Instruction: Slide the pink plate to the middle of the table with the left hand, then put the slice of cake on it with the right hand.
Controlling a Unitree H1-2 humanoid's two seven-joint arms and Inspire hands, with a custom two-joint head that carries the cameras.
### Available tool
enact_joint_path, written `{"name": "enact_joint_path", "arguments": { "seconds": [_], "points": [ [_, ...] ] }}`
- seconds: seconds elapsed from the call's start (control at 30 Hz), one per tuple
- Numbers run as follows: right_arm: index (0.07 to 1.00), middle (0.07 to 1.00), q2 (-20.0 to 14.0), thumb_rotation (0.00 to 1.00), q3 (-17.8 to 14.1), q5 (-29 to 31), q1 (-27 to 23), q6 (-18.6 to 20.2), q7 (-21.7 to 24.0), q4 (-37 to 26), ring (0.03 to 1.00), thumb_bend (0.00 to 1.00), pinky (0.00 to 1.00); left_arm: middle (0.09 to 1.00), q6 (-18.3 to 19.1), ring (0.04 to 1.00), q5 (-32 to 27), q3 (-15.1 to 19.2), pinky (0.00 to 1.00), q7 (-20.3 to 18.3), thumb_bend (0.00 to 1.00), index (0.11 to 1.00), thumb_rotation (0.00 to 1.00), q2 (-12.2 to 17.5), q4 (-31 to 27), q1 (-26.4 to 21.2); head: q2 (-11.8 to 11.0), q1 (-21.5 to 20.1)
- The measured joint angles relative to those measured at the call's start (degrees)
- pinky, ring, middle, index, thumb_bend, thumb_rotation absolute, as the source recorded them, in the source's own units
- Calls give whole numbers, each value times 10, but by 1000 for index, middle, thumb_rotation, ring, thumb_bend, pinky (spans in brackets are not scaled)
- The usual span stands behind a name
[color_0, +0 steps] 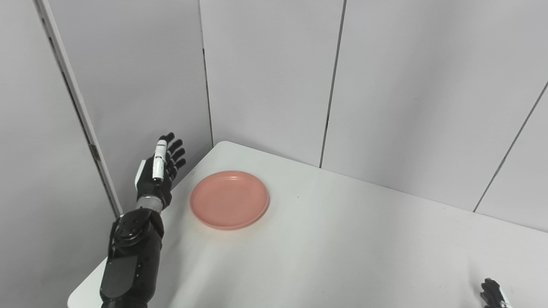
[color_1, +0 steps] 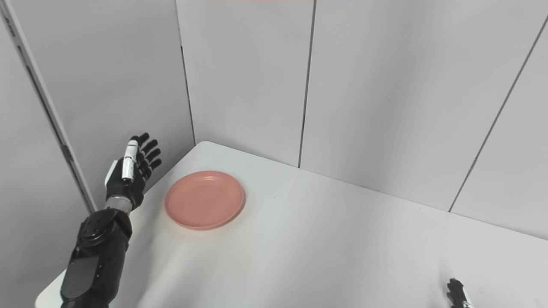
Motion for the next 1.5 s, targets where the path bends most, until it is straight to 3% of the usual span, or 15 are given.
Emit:
{"name": "enact_joint_path", "arguments": {
  "seconds": [0.53, 1.1, 1.5],
  "points": [
    [973, 973, -3, 1000, -1, 1, 7, 9, 0, -11, 979, 402, 1000, 940, -26, 942, -18, -3, 954, -5, 358, 917, 1000, -9, 77, -1, 10, 6],
    [973, 973, -6, 1000, -2, 1, 9, 17, 0, -16, 978, 425, 1000, 932, -50, 933, -18, -8, 936, -9, 350, 918, 1000, -8, 100, 0, 17, 1],
    [966, 968, -6, 1000, -3, 1, 11, 19, 0, -18, 973, 401, 999, 918, -72, 918, 0, -50, 923, -9, 356, 893, 1000, -12, 115, 1, 24, -11]
  ]
}}
